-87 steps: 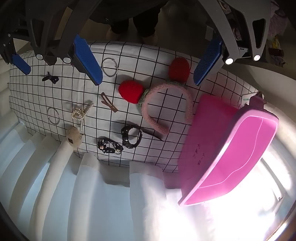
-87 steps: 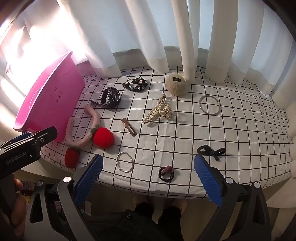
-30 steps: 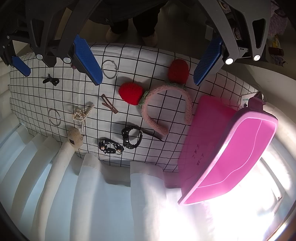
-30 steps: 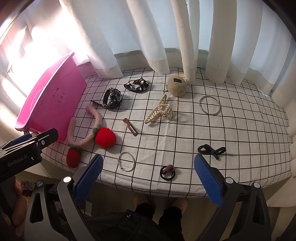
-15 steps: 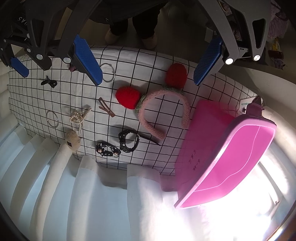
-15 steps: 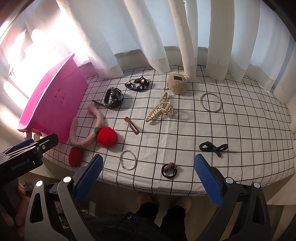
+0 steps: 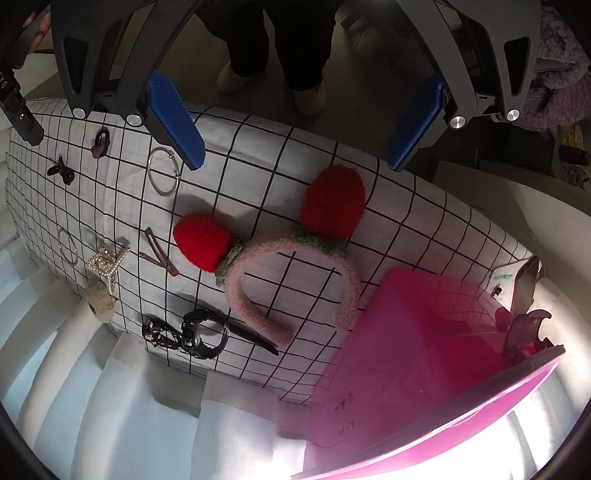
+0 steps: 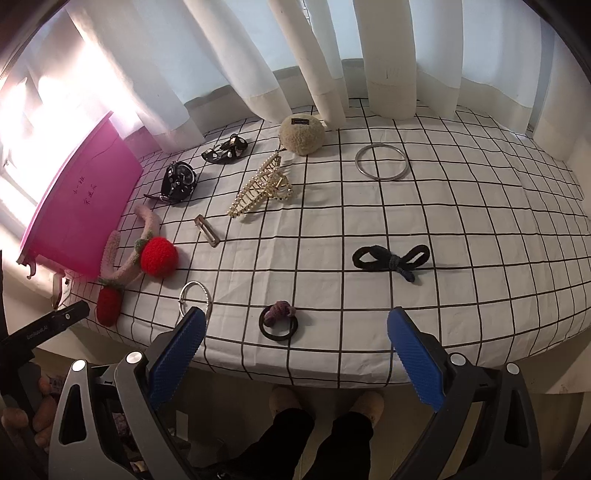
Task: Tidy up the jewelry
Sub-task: 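Close the left tool on the pink fuzzy headband while the right tool grasps the black bow tie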
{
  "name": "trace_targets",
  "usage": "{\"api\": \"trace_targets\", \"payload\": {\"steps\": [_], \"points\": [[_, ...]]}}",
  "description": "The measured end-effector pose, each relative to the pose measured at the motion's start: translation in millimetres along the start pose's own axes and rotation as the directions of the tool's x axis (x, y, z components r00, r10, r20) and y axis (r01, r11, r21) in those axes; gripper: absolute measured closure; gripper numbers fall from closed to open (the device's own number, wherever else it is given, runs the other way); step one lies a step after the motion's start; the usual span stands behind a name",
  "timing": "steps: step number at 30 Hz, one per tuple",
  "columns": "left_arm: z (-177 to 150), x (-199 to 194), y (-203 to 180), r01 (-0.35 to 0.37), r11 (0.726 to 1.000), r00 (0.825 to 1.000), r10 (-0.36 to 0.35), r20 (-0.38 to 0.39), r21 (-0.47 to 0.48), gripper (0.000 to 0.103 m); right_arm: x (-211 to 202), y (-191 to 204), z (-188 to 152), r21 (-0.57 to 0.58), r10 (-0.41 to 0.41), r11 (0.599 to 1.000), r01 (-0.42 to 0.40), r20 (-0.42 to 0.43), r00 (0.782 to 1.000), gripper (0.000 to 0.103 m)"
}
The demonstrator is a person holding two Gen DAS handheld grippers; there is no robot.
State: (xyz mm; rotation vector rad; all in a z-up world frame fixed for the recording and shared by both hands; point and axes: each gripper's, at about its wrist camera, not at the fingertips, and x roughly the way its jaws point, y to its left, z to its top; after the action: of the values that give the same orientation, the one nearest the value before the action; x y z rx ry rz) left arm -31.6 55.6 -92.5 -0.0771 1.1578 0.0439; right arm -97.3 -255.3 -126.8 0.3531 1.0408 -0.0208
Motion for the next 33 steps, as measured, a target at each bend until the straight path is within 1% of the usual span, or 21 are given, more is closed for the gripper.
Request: {"api": "trace_targets", "payload": {"steps": [2,4,7,11,14,19,23,28,33], "points": [[3,4,0,0.014,1.000,0.999,-0.014,0.047,-0.001,0.006,9,-8,-3,-0.007,-0.012,1.000,0.012,-0.015,1.000,0.009],[11,11,-3,0.035,0.999,0.997,-0.035,0.069,0.007,0.006,17,-19,-6,0.004,-0.028,1.000,0.028,-0.023,0.999,0.009],[22,25,-5,0.051,0.999,0.996,-0.052,0.072,0.014,0.006,26,-34,-8,0.041,-0.043,0.998,0.044,-0.027,0.999,0.009],[31,40,-8,0.048,0.999,0.996,-0.049,0.076,0.019,0.006,37,-52,-6,0.081,-0.084,0.993,0.085,-0.021,0.996,0.009],[37,48,-14,0.042,0.998,0.995,-0.046,0.085,0.040,0.006,45,-62,-2,0.113,-0.103,0.988,0.104,-0.016,0.995,0.009],[45,61,-25,0.039,0.995,0.995,-0.047,0.092,0.094,0.006,62,-69,7,0.114,-0.161,0.980,0.161,-0.008,0.987,0.009],[51,72,-33,0.033,0.990,0.994,-0.047,0.102,0.137,0.006,74,-73,14,0.136,-0.166,0.977,0.164,-0.001,0.986,0.009],[54,89,-40,0.047,0.985,0.995,-0.061,0.079,0.167,0.006,84,-72,21,0.121,-0.193,0.974,0.193,-0.014,0.981,0.009],[55,96,-41,0.070,0.981,0.991,-0.088,0.096,0.181,0.006,90,-71,22,0.114,-0.215,0.970,0.217,-0.028,0.976,0.009]]}}
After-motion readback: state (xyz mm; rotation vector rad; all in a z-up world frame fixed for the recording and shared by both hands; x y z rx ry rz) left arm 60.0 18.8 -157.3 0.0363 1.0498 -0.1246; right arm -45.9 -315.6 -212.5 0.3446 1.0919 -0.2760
